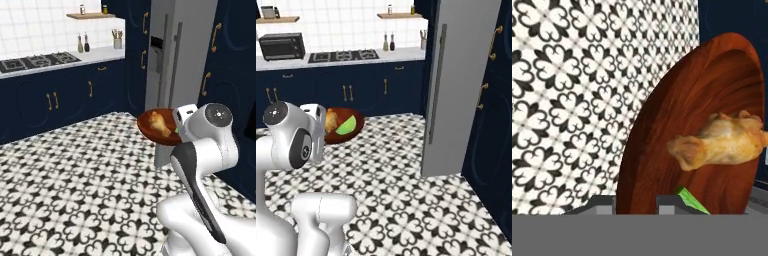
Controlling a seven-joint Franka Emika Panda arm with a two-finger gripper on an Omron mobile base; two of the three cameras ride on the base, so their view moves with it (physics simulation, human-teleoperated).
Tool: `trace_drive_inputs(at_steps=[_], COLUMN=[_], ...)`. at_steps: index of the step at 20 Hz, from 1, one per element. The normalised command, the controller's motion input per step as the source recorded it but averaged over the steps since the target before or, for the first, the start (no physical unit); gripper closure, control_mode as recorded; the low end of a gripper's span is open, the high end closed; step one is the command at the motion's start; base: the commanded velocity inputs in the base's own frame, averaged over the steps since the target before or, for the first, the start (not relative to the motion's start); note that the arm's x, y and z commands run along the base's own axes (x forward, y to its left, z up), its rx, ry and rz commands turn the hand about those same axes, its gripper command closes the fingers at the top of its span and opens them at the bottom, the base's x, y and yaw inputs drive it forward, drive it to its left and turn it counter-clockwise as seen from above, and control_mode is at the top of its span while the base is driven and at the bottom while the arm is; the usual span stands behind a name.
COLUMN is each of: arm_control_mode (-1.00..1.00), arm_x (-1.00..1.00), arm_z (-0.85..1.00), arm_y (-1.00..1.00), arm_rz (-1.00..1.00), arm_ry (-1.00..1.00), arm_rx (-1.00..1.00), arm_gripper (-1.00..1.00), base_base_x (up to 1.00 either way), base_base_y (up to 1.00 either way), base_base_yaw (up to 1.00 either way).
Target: Pick the chicken drumstick and lemon wedge from their plates and place them in the bowl. Then put the bowl in the fridge.
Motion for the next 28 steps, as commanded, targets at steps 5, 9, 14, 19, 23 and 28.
trace_drive_inputs(at_steps=[5,9,14,19,23,28], arm_control_mode=[1.0,1.0,1.0,1.0,1.0,1.0], arm_x=[0.0,0.0,0.0,0.0,0.0,0.0], arm_z=[0.0,0.0,0.0,0.0,0.0,0.0], arm_y=[0.0,0.0,0.0,0.0,0.0,0.0], arm_rz=[0.0,0.0,0.0,0.0,0.0,0.0], arm_ry=[0.0,0.0,0.0,0.0,0.0,0.0], arm_rx=[0.0,0.0,0.0,0.0,0.0,0.0], arm_gripper=[1.0,1.0,1.0,1.0,1.0,1.0], base_base_x=[0.99,0.98,1.0,0.66,0.56,0.51], base_base_y=[0.85,0.87,0.99,1.0,1.0,1.0], base_base_yaw=[-0.29,-0.36,-0.52,-0.54,-0.55,-0.53])
